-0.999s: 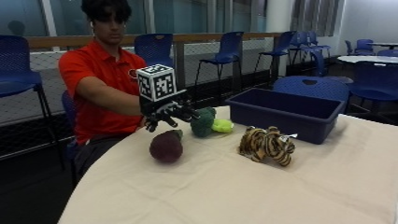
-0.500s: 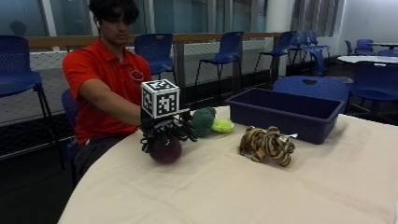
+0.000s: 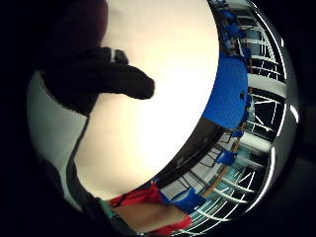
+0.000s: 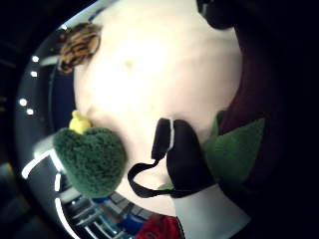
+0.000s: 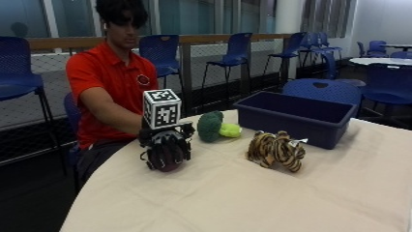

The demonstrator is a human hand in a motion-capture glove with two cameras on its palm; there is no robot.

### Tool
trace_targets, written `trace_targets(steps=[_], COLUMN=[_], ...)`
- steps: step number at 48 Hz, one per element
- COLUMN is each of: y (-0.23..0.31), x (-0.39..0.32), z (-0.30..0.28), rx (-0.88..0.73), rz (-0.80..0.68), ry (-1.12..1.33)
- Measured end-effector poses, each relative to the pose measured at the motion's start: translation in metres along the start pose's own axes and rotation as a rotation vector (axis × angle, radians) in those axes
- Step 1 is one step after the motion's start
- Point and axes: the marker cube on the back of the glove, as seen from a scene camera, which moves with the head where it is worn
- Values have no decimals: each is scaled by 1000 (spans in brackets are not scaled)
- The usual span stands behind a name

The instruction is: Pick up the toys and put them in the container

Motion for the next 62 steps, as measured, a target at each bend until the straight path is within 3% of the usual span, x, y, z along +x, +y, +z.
trace_targets(steps=[14,24,46,54,62], y=[-6,4,4,1,-13], x=[8,-16,-192,-276,-342], z=[-25,-87,-235,-254,-248], rx=[85,99,239,239,207], rz=[-49,-141,-375,-497,-504], ry=[30,-99,-132,-178,-217])
